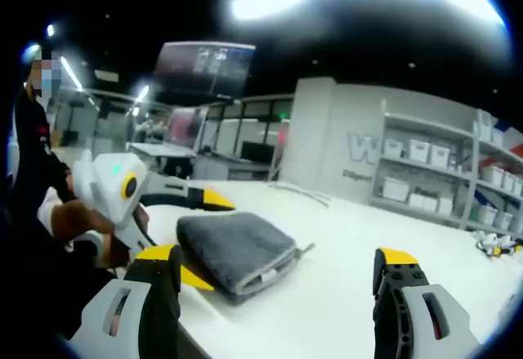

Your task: Open the folded towel by lifting each exposed corner and separating the folded layers until the towel lies flat within the target outline without major curled edges

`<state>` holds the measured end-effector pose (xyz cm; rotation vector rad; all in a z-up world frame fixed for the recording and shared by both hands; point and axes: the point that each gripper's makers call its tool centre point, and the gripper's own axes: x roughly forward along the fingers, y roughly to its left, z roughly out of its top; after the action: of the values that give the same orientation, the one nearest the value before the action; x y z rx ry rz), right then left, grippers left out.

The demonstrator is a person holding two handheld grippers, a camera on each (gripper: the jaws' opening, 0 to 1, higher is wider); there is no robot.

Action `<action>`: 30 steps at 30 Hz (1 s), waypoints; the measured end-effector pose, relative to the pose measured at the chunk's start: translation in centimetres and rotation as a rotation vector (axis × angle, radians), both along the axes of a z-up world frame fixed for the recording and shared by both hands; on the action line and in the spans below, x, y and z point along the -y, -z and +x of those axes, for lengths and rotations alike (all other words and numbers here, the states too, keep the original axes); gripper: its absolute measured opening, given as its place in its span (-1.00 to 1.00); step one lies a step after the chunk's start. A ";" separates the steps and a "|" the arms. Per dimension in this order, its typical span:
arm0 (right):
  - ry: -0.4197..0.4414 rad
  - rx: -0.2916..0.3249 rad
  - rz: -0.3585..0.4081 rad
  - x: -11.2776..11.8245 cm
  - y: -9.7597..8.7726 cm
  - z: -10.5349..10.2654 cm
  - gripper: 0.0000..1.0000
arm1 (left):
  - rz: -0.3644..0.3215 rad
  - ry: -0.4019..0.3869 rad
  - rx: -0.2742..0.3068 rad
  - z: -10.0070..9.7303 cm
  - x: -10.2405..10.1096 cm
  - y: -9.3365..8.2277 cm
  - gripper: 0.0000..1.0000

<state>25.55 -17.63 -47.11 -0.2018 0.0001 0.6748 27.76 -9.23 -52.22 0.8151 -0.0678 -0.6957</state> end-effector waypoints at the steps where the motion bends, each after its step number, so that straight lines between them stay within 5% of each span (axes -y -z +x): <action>1: 0.000 0.000 0.001 0.0 0.0 0.0 0.99 | 0.004 0.000 0.003 0.0 0.0 0.0 0.35; 30: 0.007 -0.003 0.003 0.4 0.0 0.5 0.99 | 0.088 0.010 0.052 0.8 1.2 0.8 0.21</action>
<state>26.08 -18.00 -47.07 -0.1975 0.0029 0.6684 28.51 -10.46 -53.00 0.9179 -0.0888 -0.6906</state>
